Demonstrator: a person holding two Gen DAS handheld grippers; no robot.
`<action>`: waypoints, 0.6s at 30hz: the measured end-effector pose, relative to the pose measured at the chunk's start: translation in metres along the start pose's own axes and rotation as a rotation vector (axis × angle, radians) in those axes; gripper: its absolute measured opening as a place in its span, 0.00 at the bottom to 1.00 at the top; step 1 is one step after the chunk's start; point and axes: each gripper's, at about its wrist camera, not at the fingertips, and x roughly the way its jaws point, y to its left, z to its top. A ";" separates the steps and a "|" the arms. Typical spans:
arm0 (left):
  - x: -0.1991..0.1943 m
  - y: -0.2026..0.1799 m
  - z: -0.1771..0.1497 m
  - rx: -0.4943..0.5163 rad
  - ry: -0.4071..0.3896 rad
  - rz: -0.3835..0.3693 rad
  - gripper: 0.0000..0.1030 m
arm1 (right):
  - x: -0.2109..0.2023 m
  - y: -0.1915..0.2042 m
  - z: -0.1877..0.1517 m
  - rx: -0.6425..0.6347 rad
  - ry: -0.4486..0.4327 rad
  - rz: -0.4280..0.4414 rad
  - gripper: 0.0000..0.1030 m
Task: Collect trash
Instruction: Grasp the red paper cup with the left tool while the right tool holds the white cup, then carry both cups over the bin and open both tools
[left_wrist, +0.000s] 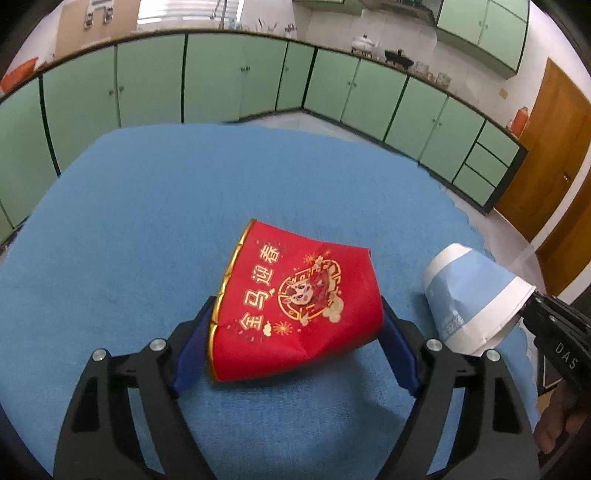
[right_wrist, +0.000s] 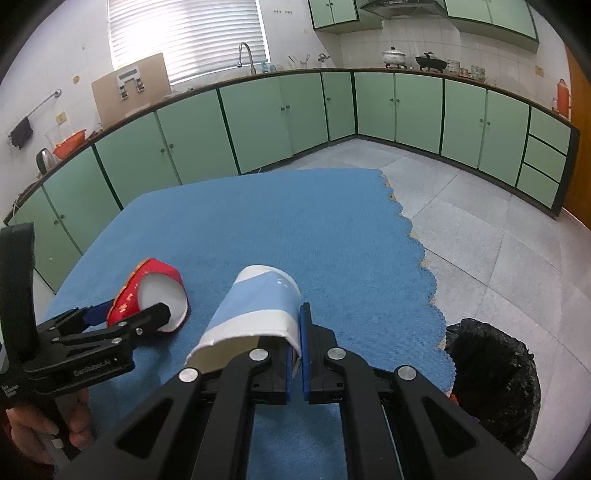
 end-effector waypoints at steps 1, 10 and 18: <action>-0.004 -0.001 0.000 0.001 -0.013 0.003 0.76 | -0.002 -0.001 0.000 0.003 -0.002 0.002 0.03; -0.028 -0.023 -0.004 0.046 -0.063 -0.014 0.76 | -0.022 -0.006 0.007 0.011 -0.039 -0.008 0.03; -0.040 -0.062 -0.003 0.096 -0.089 -0.067 0.76 | -0.053 -0.029 0.007 0.041 -0.081 -0.046 0.03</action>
